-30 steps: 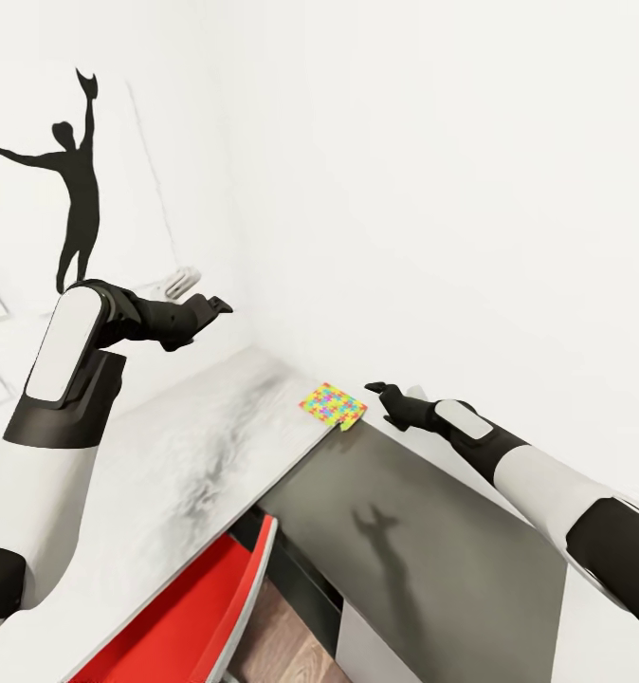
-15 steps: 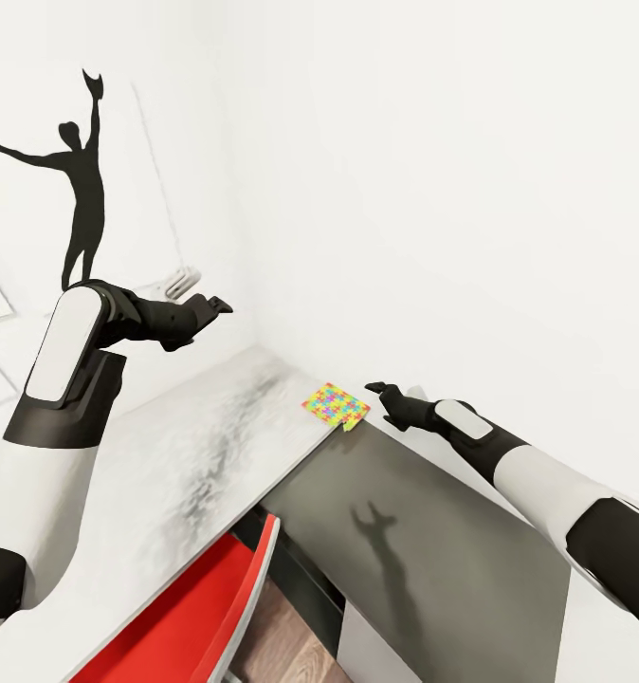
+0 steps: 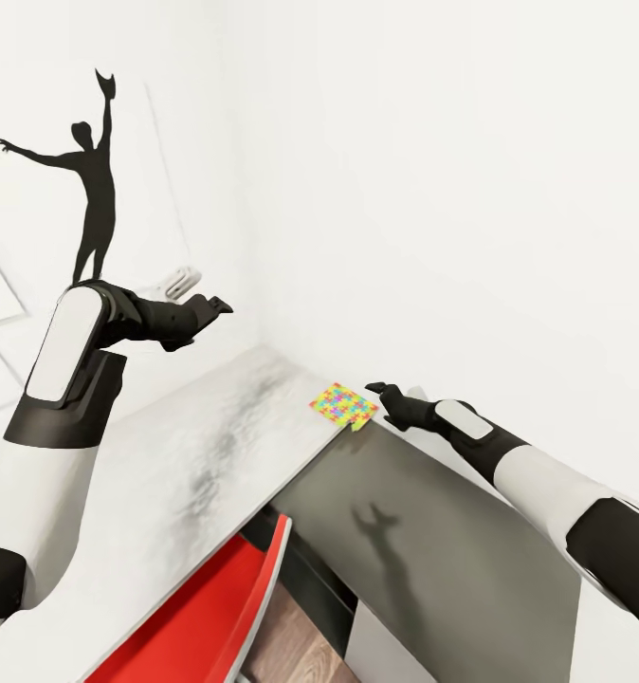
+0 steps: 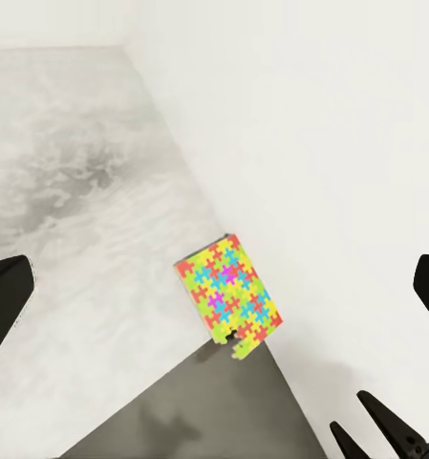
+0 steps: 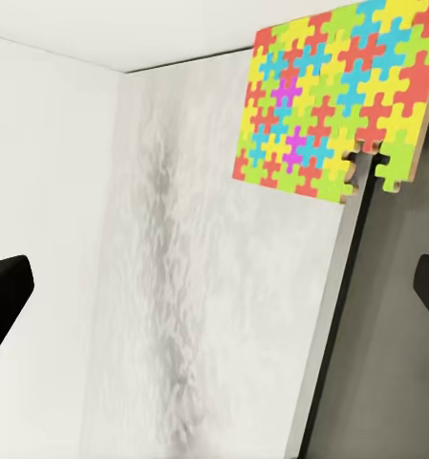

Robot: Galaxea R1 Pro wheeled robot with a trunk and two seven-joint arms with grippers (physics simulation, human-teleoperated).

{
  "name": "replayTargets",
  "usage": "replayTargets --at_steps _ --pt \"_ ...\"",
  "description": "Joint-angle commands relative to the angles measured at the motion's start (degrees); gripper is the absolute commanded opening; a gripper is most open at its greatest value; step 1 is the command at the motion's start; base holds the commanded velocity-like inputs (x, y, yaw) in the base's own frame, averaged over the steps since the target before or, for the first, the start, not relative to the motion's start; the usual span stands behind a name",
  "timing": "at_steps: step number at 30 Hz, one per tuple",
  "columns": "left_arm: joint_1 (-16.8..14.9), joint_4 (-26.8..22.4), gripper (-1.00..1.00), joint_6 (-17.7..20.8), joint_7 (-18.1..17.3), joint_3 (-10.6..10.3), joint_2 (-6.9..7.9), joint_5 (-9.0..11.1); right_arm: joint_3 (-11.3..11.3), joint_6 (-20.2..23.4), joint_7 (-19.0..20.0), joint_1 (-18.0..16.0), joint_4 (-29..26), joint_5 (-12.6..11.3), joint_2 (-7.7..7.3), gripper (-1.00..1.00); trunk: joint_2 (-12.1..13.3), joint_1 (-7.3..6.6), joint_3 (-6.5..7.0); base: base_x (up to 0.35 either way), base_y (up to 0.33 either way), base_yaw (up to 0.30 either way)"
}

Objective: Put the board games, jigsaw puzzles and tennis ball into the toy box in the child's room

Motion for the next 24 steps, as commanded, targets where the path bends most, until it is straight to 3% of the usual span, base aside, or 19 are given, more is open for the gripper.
replayTargets --at_steps 1,10,24 --pt "-0.1 0.0 1.00 0.2 0.5 -0.1 0.04 0.4 0.3 0.0 -0.1 -0.1 -0.1 -0.3 -0.05 1.00 -0.1 0.04 -0.12 0.000 0.157 0.001" --pt "-0.1 0.0 1.00 0.2 0.5 -0.1 0.04 0.4 0.3 0.0 0.0 -0.1 0.0 -0.3 -0.06 1.00 -0.1 0.04 -0.12 0.000 0.066 0.015" --pt "-0.1 0.0 1.00 0.2 0.5 -0.2 0.01 0.3 0.2 0.0 0.3 -0.1 0.2 -0.4 -0.17 1.00 -0.1 0.04 -0.12 0.000 0.011 0.152"
